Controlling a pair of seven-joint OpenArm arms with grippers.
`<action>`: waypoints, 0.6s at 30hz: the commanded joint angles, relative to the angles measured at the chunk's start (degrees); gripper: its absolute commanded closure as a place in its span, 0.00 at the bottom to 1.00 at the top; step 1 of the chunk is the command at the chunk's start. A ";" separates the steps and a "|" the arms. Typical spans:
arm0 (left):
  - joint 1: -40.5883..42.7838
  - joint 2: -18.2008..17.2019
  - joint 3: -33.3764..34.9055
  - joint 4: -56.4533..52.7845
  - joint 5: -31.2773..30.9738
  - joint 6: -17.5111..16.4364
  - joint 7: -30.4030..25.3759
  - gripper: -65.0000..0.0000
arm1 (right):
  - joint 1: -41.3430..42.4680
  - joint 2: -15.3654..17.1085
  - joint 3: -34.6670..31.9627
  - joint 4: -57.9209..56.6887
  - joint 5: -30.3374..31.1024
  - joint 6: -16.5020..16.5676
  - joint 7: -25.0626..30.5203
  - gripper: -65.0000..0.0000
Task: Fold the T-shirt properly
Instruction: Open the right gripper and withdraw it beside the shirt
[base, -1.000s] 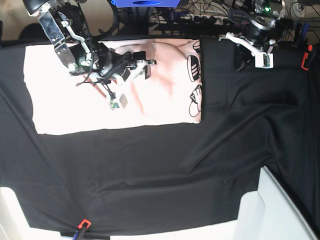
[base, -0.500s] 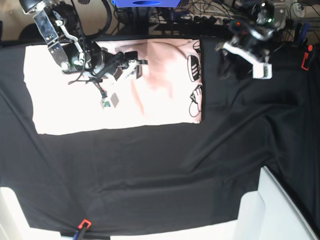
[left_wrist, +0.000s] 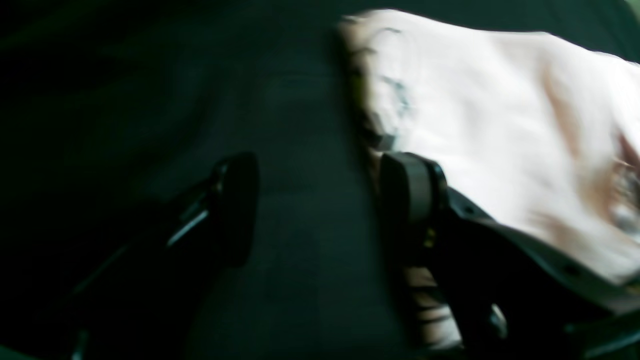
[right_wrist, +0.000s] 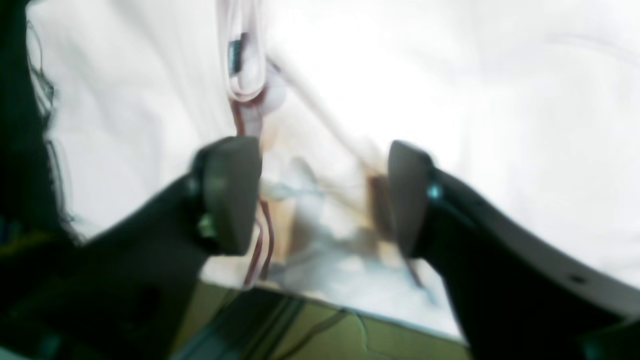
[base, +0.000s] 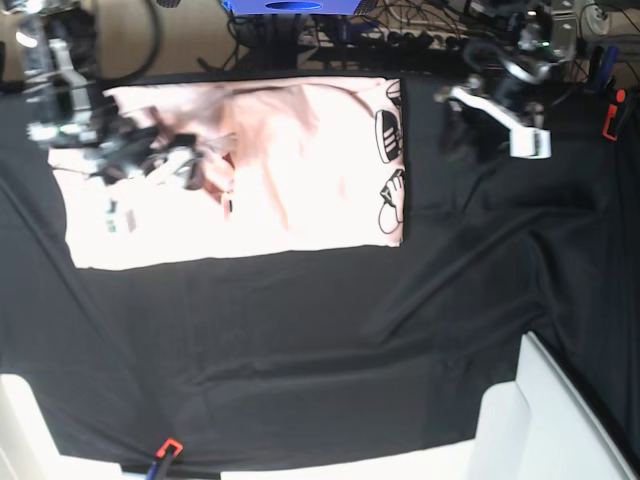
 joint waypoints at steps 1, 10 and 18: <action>0.84 -0.49 -1.35 0.38 -0.60 -0.64 -1.26 0.43 | 0.62 0.15 3.07 -0.09 1.90 3.60 1.20 0.32; 2.34 -0.49 -9.70 0.20 -0.51 -0.64 -1.00 0.43 | 7.57 1.12 26.37 -19.78 3.22 29.88 -8.29 0.19; 3.13 -0.49 -13.83 -0.86 -0.51 -0.64 -0.91 0.43 | 9.41 9.47 27.69 -30.16 3.22 34.28 -4.95 0.17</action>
